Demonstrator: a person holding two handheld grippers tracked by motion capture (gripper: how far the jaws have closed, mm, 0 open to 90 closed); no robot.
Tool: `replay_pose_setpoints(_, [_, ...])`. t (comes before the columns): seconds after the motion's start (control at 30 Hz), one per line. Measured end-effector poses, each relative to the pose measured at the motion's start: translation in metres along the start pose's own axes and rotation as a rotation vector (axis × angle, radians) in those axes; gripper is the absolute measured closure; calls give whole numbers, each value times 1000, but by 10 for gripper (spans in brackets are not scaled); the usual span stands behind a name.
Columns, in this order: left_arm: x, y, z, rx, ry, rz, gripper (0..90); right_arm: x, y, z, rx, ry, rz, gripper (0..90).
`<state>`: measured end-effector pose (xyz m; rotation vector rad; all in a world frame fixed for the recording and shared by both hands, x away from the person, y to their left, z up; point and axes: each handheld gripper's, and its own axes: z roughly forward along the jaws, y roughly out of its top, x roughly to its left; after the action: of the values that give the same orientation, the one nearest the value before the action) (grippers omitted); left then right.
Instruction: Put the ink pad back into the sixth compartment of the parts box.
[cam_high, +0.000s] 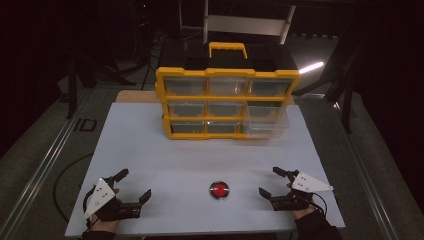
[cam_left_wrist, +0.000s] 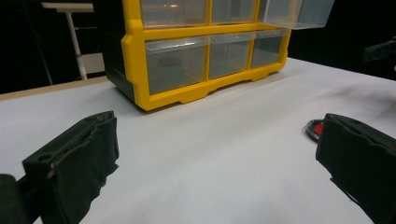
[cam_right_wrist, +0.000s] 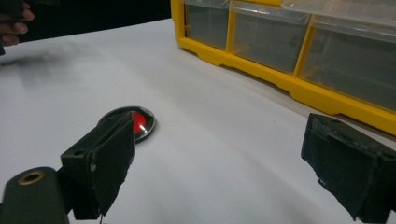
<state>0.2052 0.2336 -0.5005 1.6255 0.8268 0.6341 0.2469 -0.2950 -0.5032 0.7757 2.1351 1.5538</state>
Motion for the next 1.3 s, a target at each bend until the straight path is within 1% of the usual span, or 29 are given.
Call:
replay_pose_setpoints(0.1, [0,1,-1,-5,1,5,1,1,0,-1,2,-13,-14,99])
replay_pose_setpoints(0.2, [-1,1,-1,-6,0,5,1,3,0,-2,-6,-19,-21,99])
replay_pose_setpoints(0.23, [-1,1,0,-4,-2,8,0,4,1,-2,-12,-22,-32,99])
replay_pose_setpoints(0.33, [-1,1,0,-1,-2,7,1,4,1,-2,-8,-20,-31,99])
replay_pose_setpoints(0.4, [-1,1,0,-2,-2,7,0,4,1,-2,-3,-17,-21,99])
replay_pose_setpoints(0.5, [-1,0,0,0,-3,6,1,4,1,-1,0,-19,-30,99])
replay_pose_setpoints(0.6, [-2,1,1,3,-6,10,0,4,2,-1,-2,-16,-20,99])
replay_pose_setpoints(0.7, [-2,1,0,1,-5,9,0,5,3,-2,7,-18,-25,99])
replay_pose_setpoints(0.83, [-1,1,0,-1,-4,9,1,6,4,-2,6,-14,-26,99])
replay_pose_setpoints(1.07, [-2,1,0,-2,-3,11,1,7,11,-5,12,10,-9,96])
replay_pose_setpoints(1.2, [-1,1,-1,-2,-2,8,1,8,17,-8,7,6,-7,94])
replay_pose_setpoints(1.3, [-1,1,-1,-4,-2,8,1,10,25,-12,4,-3,-21,93])
